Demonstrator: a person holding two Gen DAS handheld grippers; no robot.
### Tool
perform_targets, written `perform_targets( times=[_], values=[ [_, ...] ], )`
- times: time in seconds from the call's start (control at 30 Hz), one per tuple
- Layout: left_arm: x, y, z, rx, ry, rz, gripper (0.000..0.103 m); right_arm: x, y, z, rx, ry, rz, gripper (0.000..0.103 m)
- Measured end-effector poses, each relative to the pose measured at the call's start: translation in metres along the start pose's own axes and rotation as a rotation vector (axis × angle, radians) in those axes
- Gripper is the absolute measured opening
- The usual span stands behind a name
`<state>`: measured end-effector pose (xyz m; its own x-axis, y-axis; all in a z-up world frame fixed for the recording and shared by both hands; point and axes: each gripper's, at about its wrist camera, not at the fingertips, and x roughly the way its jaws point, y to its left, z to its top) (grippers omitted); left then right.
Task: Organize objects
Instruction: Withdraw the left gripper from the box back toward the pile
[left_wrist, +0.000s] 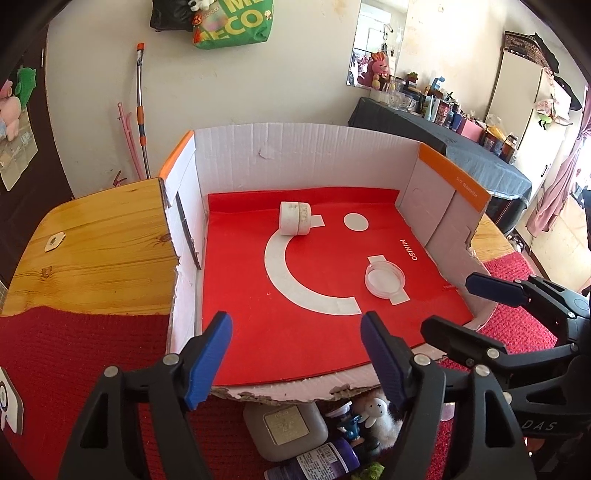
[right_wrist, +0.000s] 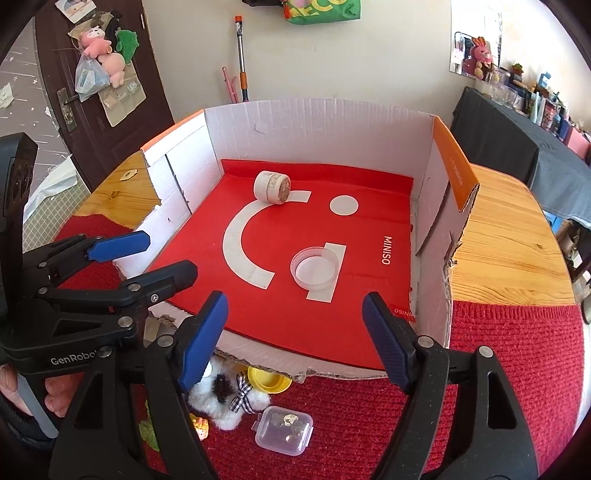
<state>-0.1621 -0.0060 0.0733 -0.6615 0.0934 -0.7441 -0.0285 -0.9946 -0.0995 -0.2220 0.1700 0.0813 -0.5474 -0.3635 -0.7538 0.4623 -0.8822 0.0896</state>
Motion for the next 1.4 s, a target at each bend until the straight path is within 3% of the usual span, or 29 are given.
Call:
perform_targets(
  times=[0.23,0.67,0.8,1.4],
  values=[
    [-0.014,0.001,-0.005,-0.002,-0.027,0.007,0.084,-0.011,0.002,-0.005,-0.003,-0.013,-0.002,0.082],
    [-0.029,0.002,-0.019,-0.013,-0.045,0.021,0.091,-0.027,0.006,-0.019,-0.002,-0.029,-0.016,0.085],
    [-0.034,0.003,-0.023,-0.017,-0.051,0.024,0.092,-0.032,0.008,-0.024,-0.005,-0.038,-0.023,0.093],
    [-0.043,0.005,-0.044,-0.036,-0.042,0.032,0.100,-0.044,0.016,-0.043,-0.017,-0.049,-0.041,0.101]
  ],
)
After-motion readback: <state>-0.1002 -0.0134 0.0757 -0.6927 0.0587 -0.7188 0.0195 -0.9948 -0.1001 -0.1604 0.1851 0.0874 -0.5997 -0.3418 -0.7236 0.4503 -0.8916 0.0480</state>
